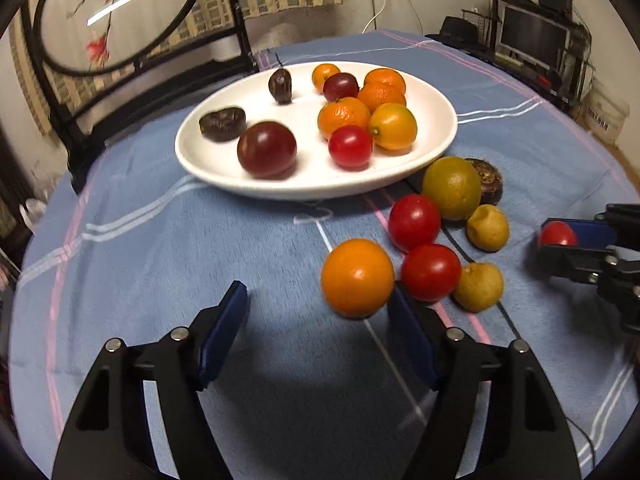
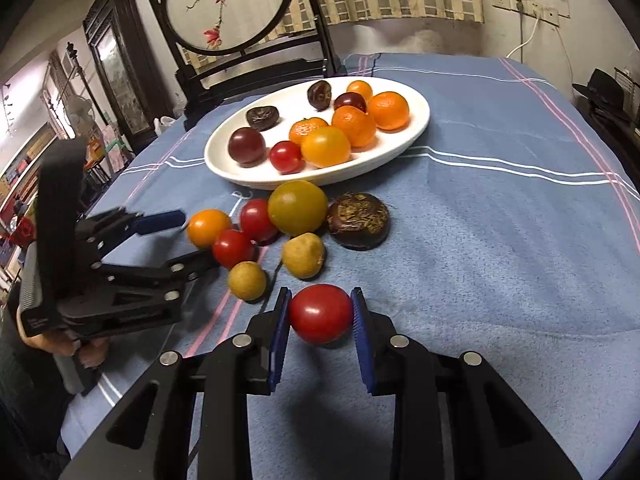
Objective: Organize fruits
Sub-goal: 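Grasp a small orange cherry tomato with the left tool, then place the orange tomato on the plate with the left tool while the right tool places its red tomato, then grasp a red cherry tomato with the left tool, then place the red tomato on the plate with the left tool while the right tool places a yellow fruit, then grasp a small yellow fruit with the right tool while the left tool grasps a red cherry tomato, then place the tomato on the plate with the left tool while the right tool places the yellow fruit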
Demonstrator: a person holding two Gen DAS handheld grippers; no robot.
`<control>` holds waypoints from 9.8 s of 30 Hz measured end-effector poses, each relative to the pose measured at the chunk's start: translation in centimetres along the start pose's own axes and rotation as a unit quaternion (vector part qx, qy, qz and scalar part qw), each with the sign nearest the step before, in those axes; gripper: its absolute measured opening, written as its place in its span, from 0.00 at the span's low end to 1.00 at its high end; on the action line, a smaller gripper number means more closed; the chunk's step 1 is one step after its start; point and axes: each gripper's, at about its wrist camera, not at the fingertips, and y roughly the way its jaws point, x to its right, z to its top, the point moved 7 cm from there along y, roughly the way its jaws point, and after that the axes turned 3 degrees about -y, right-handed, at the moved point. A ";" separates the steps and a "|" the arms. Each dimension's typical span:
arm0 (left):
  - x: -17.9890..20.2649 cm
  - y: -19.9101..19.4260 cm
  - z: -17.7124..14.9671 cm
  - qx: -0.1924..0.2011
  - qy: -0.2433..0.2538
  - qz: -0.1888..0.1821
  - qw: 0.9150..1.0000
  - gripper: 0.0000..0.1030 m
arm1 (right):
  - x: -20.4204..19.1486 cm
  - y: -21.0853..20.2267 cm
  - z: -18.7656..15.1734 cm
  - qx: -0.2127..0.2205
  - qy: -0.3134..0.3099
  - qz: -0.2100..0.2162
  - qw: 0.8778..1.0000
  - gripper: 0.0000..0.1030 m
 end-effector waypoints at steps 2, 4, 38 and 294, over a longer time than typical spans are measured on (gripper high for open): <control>0.3 0.2 0.4 0.005 0.006 -0.003 1.000 0.61 | -0.3 0.0 0.0 0.000 -0.006 0.003 1.000 0.29; 0.8 0.3 0.6 0.005 0.009 -0.033 0.999 0.44 | -0.5 -0.1 -0.1 0.001 -0.009 0.005 1.000 0.29; -6.6 2.1 11.5 0.011 -0.215 -0.013 0.977 0.32 | -2.6 5.0 13.5 0.062 -0.046 -0.054 0.996 0.29; -7.4 2.6 12.4 0.036 -0.182 0.004 0.983 0.38 | -0.5 6.4 16.0 0.060 0.068 0.051 0.995 0.49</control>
